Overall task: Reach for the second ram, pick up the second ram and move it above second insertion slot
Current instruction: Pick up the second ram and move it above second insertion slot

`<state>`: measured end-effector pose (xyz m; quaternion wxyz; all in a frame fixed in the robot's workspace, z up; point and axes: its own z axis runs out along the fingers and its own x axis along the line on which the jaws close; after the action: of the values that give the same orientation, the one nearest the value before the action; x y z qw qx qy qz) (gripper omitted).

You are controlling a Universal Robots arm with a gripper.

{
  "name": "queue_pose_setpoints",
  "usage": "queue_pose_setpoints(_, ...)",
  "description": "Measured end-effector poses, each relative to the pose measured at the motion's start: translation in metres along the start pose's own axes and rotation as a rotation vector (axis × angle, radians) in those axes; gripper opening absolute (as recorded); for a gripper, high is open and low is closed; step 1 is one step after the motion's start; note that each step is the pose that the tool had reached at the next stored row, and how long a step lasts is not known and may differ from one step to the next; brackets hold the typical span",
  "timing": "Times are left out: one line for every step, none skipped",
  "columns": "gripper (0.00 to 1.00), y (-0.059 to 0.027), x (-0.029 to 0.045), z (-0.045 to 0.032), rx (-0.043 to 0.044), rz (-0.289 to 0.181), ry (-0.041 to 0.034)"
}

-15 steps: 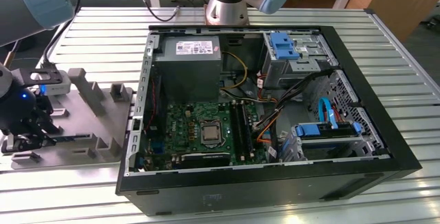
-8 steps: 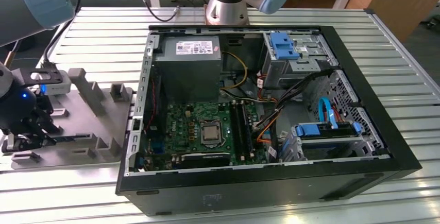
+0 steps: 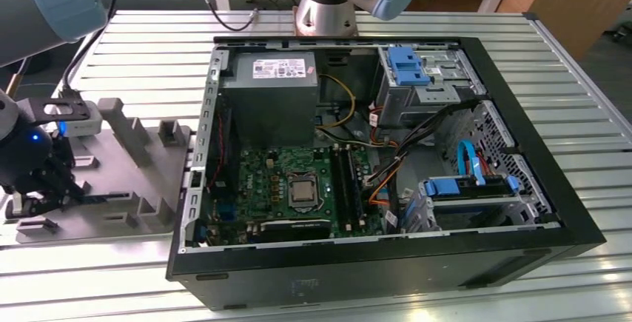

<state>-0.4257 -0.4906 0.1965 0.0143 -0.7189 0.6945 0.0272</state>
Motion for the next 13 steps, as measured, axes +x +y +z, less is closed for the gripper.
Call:
queue_pose_setpoints(0.19, 0.0000, 0.0000, 0.0000, 0.0000, 0.000, 0.0001)
queue_pose_setpoints(0.19, 0.0000, 0.0000, 0.0000, -0.0001, 0.000, 0.0002)
queue_pose_setpoints(0.19, 0.0001, 0.0001, -0.0001, -0.0002, 0.000, 0.0003)
queue_pose_setpoints(0.19, 0.0001, 0.0005, -0.0001, -0.0001, 0.000, 0.0003)
queue_pose_setpoints(0.19, 0.0001, 0.0013, -0.0002, -0.0002, 0.000, 0.0003)
queue_pose_setpoints(0.19, 0.0001, 0.0020, -0.0001, 0.0000, 0.000, 0.0002)
queue_pose_setpoints(0.19, 0.0002, 0.0024, -0.0002, -0.0003, 0.000, 0.0003)
queue_pose_setpoints(0.19, 0.0002, 0.0024, -0.0002, -0.0001, 0.000, 0.0003)
queue_pose_setpoints(0.19, 0.0001, 0.0024, -0.0002, -0.0001, 0.000, 0.0002)
queue_pose_setpoints(0.19, 0.0001, 0.0024, -0.0002, 0.0000, 0.000, 0.0002)
queue_pose_setpoints(0.19, 0.0000, 0.0025, -0.0001, 0.0001, 0.003, 0.0001)
queue_pose_setpoints(0.19, -0.0001, 0.0025, -0.0001, 0.0004, 0.009, 0.0001)
queue_pose_setpoints(0.19, -0.0002, 0.0025, 0.0000, 0.0007, 0.013, 0.0000)
